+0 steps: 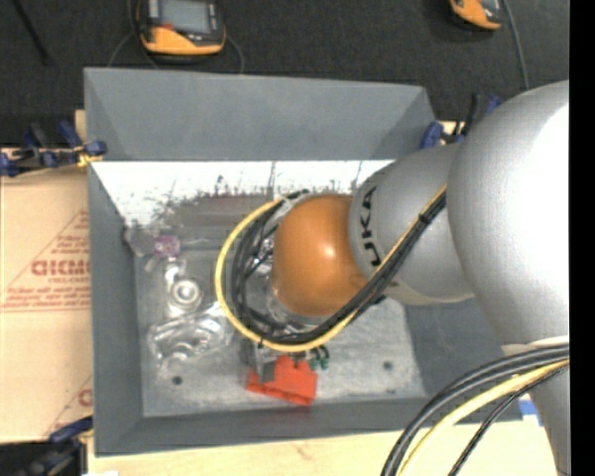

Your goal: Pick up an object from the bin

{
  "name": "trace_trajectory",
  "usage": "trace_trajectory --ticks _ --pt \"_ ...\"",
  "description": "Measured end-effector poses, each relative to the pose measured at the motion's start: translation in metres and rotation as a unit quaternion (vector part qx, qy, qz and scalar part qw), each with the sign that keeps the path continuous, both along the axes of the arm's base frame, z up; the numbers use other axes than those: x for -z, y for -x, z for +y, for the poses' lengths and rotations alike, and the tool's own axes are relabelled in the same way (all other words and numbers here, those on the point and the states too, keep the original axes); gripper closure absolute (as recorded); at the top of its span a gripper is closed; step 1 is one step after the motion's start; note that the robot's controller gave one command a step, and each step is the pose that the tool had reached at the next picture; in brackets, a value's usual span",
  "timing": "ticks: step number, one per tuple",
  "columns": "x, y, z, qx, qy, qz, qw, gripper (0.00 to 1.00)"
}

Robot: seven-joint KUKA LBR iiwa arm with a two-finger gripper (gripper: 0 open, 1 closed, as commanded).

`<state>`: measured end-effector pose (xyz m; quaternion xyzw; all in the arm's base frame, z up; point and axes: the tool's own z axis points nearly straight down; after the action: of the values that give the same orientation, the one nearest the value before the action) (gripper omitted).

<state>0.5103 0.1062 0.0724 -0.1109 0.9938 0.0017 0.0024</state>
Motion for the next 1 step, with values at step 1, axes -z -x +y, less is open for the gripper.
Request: trace_trajectory --ticks 1 --pt "0.0003 -0.0003 -0.0001 0.0 0.0 -0.0004 1.0 0.0"
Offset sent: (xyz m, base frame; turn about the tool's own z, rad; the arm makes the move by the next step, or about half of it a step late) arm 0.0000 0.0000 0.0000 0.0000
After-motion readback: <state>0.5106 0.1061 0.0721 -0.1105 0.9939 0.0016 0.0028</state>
